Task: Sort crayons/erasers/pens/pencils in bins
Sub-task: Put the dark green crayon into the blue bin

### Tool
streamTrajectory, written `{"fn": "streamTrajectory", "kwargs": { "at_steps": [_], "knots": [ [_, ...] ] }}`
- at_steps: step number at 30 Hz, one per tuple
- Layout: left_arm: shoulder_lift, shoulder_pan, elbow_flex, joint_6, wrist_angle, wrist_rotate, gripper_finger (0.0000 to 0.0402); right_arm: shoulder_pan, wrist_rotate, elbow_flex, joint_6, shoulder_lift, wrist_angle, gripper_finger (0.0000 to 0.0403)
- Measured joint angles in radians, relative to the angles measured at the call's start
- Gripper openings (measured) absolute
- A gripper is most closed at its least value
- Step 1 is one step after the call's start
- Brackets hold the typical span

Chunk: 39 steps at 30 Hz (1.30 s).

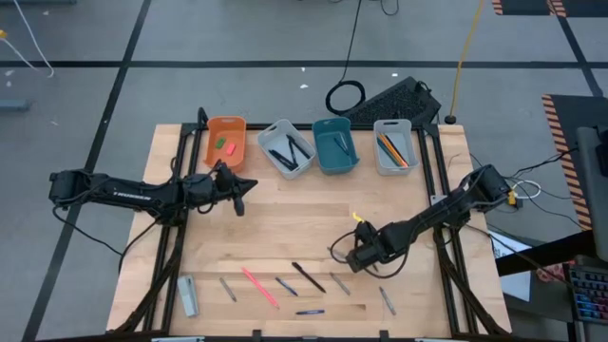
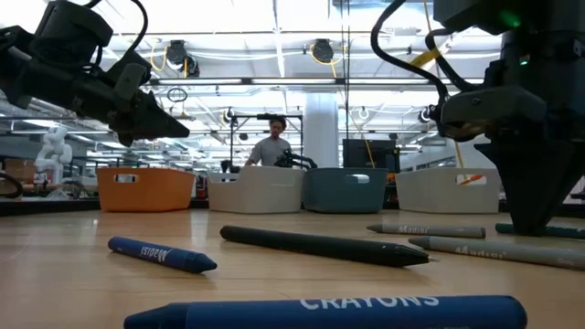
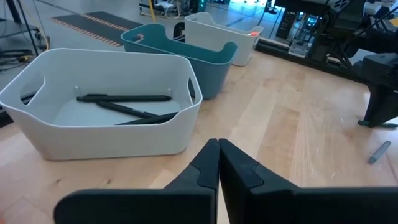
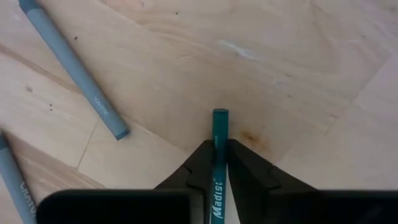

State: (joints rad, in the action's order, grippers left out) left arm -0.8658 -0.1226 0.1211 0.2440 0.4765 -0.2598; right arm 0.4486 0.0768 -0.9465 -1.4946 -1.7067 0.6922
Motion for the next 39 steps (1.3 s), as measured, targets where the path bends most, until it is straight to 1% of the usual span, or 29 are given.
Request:
{"fn": "streamTrajectory", "kwargs": {
  "at_steps": [3, 7, 14, 19, 24, 27, 30, 35, 39],
  "knots": [
    [0.0, 0.0, 0.0, 0.0, -0.003, 0.0, 0.0014, -0.009, -0.003, 0.0, 0.02, 0.007, 0.0, 0.0037],
    [0.0, 0.0, 0.0, 0.0, -0.004, 0.0, 0.0003, -0.022, -0.006, 0.003, 0.041, 0.028, 0.003, 0.0036],
    [0.0, 0.0, 0.0, -0.001, -0.017, 0.0, 0.0015, -0.037, 0.029, 0.007, 0.063, 0.069, 0.046, 0.0036],
    [0.0, 0.0, 0.0, -0.001, -0.019, 0.0, 0.0003, -0.053, 0.034, 0.007, 0.095, 0.129, 0.037, 0.0036],
    [0.0, 0.0, 0.0, -0.001, -0.019, 0.0, 0.0013, -0.082, 0.091, 0.006, 0.158, 0.216, 0.018, 0.0036],
    [0.0, 0.0, 0.0, -0.002, -0.026, 0.0, 0.0007, -0.117, 0.121, 0.005, 0.244, 0.268, -0.032, 0.0036],
    [0.0, 0.0, 0.0, -0.001, -0.035, 0.0, 0.0004, -0.175, 0.156, 0.005, 0.377, 0.31, -0.129, 0.0036],
    [0.0, 0.0, 0.0, -0.009, -0.032, 0.0, 0.0013, -0.345, 0.161, 0.004, 0.627, 0.331, -0.295, 0.0036],
    [0.0, -0.001, 0.0, -0.014, -0.03, -0.002, 0.0003, -0.49, 0.157, 0.004, 0.84, 0.324, -0.423, 0.0036]
  ]
}}
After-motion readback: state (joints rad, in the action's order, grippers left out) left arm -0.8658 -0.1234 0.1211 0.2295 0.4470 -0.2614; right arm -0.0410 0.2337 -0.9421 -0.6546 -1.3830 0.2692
